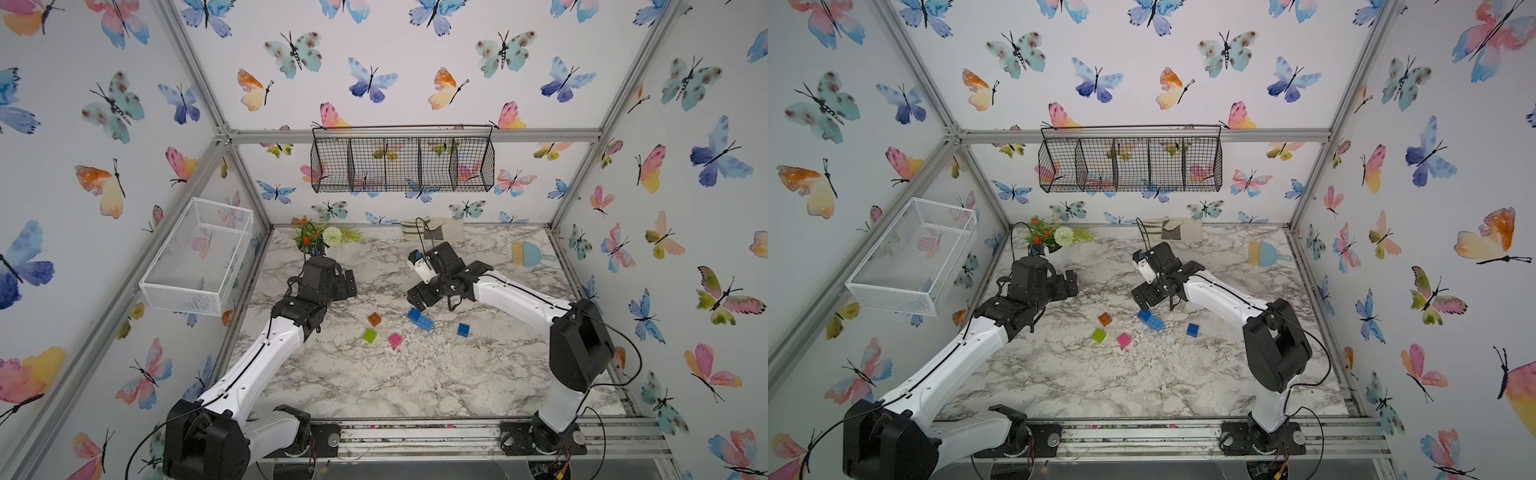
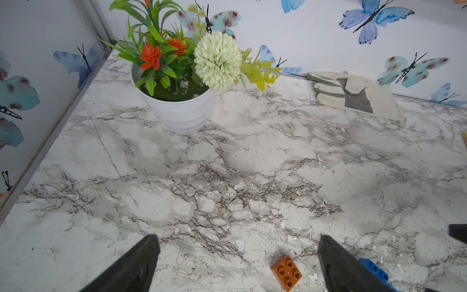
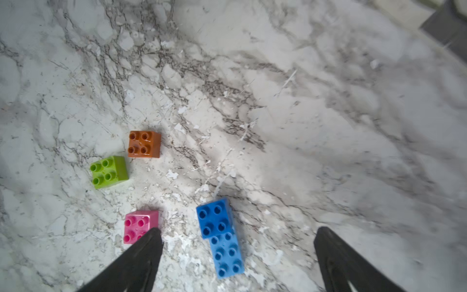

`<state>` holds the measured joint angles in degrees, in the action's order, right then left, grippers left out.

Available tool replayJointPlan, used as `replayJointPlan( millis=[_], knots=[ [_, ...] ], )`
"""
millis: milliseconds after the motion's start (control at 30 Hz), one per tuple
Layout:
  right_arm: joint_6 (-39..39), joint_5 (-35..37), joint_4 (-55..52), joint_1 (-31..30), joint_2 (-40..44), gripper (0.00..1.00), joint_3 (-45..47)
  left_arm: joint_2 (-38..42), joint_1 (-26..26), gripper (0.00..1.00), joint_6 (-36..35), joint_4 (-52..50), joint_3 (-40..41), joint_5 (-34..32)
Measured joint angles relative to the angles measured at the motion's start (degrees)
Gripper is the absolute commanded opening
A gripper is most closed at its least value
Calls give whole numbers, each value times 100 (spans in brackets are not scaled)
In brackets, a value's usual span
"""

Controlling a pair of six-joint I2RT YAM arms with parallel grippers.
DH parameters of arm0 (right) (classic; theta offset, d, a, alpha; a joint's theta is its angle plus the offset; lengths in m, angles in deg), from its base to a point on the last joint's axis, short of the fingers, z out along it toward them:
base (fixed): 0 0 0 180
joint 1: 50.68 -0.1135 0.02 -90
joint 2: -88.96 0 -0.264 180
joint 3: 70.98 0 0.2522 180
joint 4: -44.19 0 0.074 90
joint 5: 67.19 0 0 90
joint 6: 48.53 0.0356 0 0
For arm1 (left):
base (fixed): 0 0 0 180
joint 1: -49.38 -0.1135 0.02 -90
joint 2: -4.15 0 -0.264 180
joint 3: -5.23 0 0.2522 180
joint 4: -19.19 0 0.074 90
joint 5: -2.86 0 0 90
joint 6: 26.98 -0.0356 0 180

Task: Assemble the letter y with lego
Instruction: Assemble the lego brick with the lego brick.

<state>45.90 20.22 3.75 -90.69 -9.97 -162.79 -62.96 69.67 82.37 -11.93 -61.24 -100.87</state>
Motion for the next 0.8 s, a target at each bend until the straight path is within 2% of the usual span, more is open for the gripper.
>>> replayJointPlan(
  millis=[100,200,333,500,533,567,600,633,800],
  knots=[
    [850,299,46,164,468,89,476,0,0,98,-2,0,0,63],
    [1676,605,-254,339,479,77,831,0,0,98,-2,-2,0,114],
    [2363,970,-601,457,367,73,1364,0,0,98,-7,-2,0,195],
    [2865,1475,-894,428,361,64,1478,0,0,98,-28,-4,0,280],
    [2946,1530,-898,431,365,65,1478,0,0,98,-33,-4,0,299],
    [3012,1550,-901,431,365,73,1478,0,0,98,-39,-4,0,313],
    [3080,1545,-909,431,356,90,1478,-2,0,98,-46,-4,0,317],
    [3167,1539,-920,431,339,100,1478,-2,0,99,-48,-4,0,328],
    [3475,1499,-868,435,229,100,1545,-2,0,99,-48,-7,0,356]
  ],
)
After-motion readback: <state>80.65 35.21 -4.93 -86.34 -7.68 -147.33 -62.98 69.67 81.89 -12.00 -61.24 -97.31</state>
